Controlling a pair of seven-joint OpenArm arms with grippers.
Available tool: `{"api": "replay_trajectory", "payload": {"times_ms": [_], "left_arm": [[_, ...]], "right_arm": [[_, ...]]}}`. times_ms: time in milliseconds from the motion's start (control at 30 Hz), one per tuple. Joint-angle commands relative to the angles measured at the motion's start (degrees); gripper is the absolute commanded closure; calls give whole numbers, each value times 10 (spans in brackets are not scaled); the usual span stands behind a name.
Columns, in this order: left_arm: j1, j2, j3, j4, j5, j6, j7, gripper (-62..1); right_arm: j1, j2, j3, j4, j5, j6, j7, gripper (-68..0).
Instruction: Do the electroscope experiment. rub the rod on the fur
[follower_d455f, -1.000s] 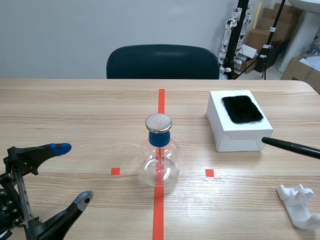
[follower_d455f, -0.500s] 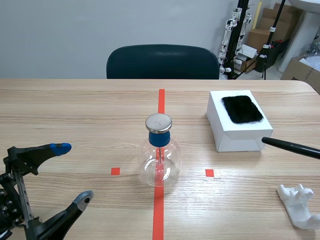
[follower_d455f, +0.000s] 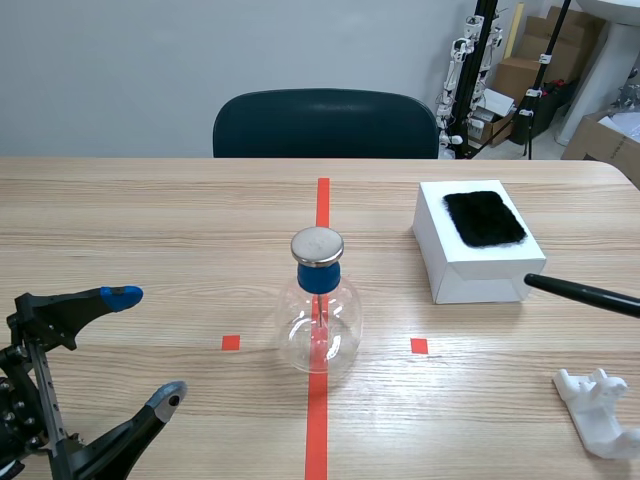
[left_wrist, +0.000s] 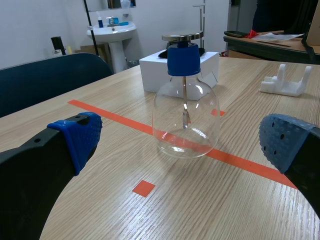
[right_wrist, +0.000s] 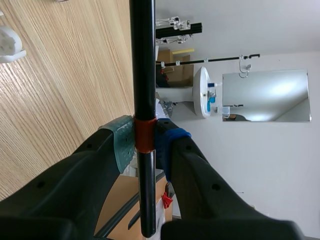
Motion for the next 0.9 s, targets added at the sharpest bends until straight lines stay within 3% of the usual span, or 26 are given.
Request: {"api": "replay_trajectory", "payload": {"times_ms": [0, 867], "left_arm": [[-3, -7, -2, 10, -8, -1, -12, -623], [-3, -7, -2, 10, -8, -1, -12, -623]], "right_arm": [[0, 0, 8, 3, 9, -7, -2, -6], [0, 0, 8, 3, 9, -7, -15, -6]]}}
